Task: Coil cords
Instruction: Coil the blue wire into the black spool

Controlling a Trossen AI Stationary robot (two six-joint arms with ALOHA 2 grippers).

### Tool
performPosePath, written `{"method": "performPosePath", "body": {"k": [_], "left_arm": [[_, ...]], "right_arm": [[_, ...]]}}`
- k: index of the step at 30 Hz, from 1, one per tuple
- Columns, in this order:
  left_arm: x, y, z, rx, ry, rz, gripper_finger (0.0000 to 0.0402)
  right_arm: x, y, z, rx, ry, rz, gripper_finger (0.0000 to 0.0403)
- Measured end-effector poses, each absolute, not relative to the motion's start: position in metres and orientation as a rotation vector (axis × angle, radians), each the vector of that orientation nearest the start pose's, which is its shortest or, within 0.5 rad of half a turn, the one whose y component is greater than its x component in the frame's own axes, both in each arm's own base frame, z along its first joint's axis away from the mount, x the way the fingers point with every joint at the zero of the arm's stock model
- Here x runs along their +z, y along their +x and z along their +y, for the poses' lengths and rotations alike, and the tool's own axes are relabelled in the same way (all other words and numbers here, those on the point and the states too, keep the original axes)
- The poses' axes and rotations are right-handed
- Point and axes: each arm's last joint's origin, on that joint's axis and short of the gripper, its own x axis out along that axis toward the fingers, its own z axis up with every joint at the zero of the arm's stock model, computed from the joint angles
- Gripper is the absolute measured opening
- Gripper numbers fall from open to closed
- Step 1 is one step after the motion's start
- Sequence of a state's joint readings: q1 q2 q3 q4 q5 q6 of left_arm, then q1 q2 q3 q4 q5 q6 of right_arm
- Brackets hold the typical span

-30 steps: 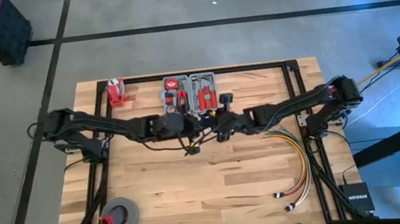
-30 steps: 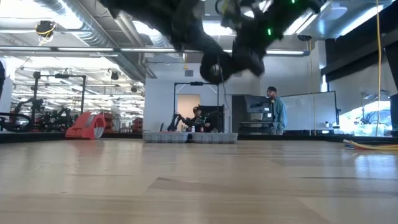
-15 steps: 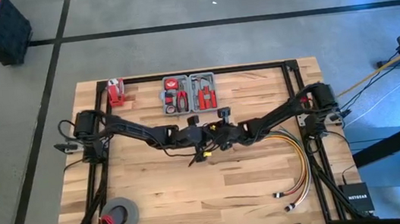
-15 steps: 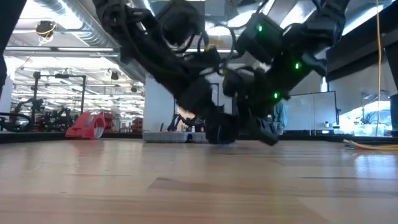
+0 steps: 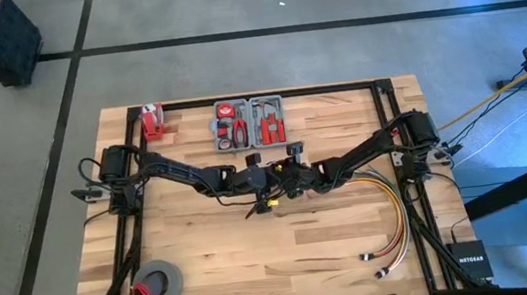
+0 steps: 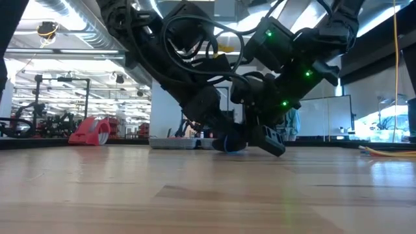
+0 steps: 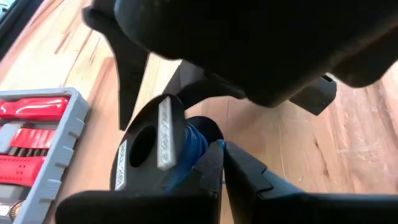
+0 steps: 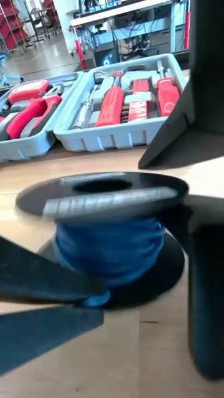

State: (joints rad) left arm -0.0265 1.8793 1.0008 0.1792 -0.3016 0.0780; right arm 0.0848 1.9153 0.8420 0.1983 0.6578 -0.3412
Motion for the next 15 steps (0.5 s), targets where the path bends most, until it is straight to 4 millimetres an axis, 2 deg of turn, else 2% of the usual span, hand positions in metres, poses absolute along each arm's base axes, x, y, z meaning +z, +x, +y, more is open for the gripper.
{"method": "performPosePath", "body": {"k": [7, 12, 15], "left_arm": [[0.144, 0.376, -0.001, 0.249, 0.154, 0.697, 0.0005], [0.148, 0.375, -0.001, 0.262, 0.091, 0.683, 0.0011], [0.148, 0.375, -0.001, 0.274, 0.059, 0.676, 0.0036]], "right_arm": [[0.099, 0.335, 0.011, -0.387, -0.635, 0.926, 0.0136], [0.113, 0.325, 0.012, -0.326, -0.629, 0.972, 0.0147], [0.125, 0.324, 0.013, -0.289, -0.58, 0.939, 0.0146]]}}
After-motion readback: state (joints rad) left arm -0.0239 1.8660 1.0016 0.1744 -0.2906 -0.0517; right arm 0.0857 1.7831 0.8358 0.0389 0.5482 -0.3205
